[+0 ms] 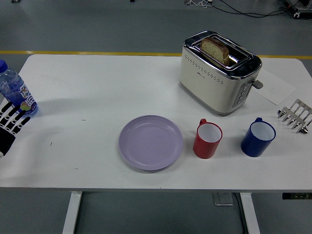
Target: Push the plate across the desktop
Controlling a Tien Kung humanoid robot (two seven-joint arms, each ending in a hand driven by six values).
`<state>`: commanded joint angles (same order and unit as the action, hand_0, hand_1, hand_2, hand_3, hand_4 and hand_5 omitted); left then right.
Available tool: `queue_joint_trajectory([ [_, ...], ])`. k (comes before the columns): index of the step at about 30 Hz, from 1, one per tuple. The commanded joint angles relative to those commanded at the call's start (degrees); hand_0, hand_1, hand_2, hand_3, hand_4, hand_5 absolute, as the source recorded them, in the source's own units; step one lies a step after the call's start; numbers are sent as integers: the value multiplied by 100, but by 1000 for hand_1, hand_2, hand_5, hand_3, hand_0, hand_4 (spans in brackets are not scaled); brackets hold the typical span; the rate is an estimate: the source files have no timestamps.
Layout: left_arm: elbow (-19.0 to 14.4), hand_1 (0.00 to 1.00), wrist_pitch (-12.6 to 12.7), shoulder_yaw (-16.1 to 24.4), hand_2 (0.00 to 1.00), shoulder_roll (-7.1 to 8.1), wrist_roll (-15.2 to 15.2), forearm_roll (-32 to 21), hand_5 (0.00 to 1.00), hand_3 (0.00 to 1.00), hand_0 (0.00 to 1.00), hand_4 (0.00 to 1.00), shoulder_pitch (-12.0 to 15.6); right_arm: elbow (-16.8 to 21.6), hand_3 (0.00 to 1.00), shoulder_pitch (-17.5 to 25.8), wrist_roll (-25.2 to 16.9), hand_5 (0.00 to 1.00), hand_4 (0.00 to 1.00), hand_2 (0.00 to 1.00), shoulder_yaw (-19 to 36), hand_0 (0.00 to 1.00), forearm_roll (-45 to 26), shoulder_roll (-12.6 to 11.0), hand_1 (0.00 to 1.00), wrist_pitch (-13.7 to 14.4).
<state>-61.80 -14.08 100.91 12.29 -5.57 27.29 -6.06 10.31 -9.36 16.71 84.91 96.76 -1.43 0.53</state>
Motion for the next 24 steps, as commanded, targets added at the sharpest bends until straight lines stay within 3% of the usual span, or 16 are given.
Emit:
queue_joint_trajectory([
  [6,42,670,287,-37,675,-205,348,8,989,647,613,464,-68,0,583,24,2,161,369,645,-3,640,0,-7,610,3],
  [24,35,670,396,24,679,-203,382,12,996,652,617,472,-66,0,584,-1,-12,160,370,645,-25,638,-53,-26,610,15],
])
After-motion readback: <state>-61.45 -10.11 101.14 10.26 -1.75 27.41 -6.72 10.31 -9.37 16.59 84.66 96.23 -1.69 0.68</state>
